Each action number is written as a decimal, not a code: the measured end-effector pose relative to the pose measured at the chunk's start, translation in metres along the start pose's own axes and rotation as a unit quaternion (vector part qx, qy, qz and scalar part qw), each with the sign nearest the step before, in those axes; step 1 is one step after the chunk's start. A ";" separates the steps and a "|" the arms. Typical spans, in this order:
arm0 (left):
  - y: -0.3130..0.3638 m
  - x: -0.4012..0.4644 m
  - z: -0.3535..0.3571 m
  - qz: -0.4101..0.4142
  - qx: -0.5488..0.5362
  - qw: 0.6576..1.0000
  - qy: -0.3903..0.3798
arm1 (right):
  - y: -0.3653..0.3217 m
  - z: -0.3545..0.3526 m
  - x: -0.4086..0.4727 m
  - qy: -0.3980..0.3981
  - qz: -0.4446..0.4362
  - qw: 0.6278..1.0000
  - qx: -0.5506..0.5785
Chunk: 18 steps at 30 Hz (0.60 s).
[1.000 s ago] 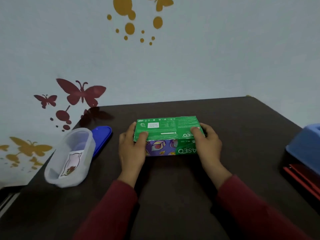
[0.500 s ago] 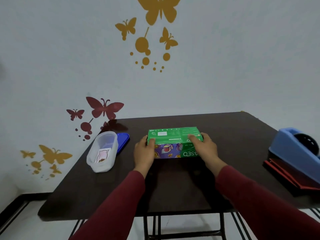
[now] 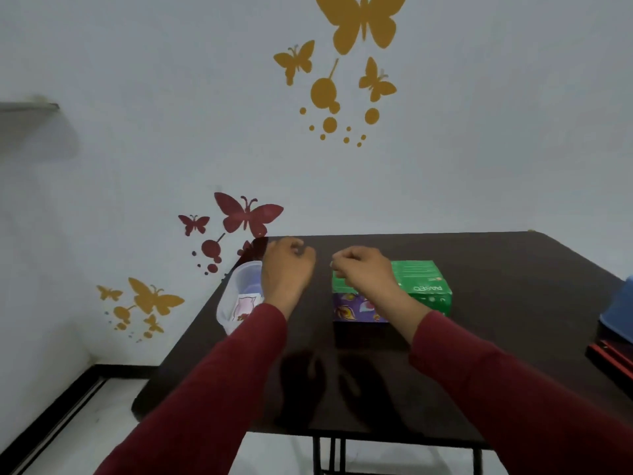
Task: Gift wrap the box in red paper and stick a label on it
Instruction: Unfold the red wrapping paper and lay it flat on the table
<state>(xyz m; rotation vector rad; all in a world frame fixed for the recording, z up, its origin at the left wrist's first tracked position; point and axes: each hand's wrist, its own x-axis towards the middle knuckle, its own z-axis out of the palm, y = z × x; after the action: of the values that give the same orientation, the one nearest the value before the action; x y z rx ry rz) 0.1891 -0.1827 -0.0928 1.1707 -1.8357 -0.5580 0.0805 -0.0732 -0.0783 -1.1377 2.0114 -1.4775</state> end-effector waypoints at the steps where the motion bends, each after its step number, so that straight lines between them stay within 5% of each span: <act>1: -0.013 0.010 -0.008 -0.012 0.024 1.000 0.001 | -0.002 0.016 0.005 -0.030 0.013 0.999 0.004; 7: -0.086 0.046 -0.058 -0.192 0.192 0.960 -0.071 | -0.012 0.097 0.030 -0.165 0.054 0.981 -0.087; 12: -0.117 0.057 -0.059 -0.252 0.021 0.953 -0.165 | 0.000 0.149 0.050 -0.184 0.134 0.971 -0.069; 18: -0.133 0.086 -0.039 -0.255 -0.004 0.952 -0.169 | -0.004 0.175 0.078 -0.114 0.173 0.978 -0.004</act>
<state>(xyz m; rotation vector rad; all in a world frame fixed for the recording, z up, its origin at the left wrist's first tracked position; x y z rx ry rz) 0.2728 -0.3168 -0.1339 1.6373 -1.7954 -1.1154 0.1607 -0.2405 -0.1272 -0.8603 1.9362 -1.1124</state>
